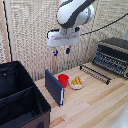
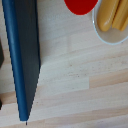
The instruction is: Please shift your gripper toward the book. Carefully hold the book with your gripper. Gently transport the book using your gripper to the caddy's front section. Safely let the book go into the caddy's front area.
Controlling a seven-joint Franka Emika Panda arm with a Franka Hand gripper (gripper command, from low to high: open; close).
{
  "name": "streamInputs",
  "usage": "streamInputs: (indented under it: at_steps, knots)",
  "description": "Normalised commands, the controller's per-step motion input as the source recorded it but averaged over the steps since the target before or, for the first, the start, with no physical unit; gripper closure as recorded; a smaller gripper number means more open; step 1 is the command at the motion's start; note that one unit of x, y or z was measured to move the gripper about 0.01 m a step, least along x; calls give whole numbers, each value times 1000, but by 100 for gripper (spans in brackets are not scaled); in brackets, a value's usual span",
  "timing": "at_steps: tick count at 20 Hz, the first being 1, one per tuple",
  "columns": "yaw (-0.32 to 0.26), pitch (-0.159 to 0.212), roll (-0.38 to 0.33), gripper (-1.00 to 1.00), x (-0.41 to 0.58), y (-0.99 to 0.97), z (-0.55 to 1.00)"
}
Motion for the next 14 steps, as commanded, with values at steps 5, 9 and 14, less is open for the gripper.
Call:
streamInputs:
  at_steps: [5,9,14]
  knots:
    - [-4,-2,-49,-100,-2,402,-101]
    - [0,0,-54,-100,0,400,-148]
    - [0,0,-37,-100,0,323,-183]
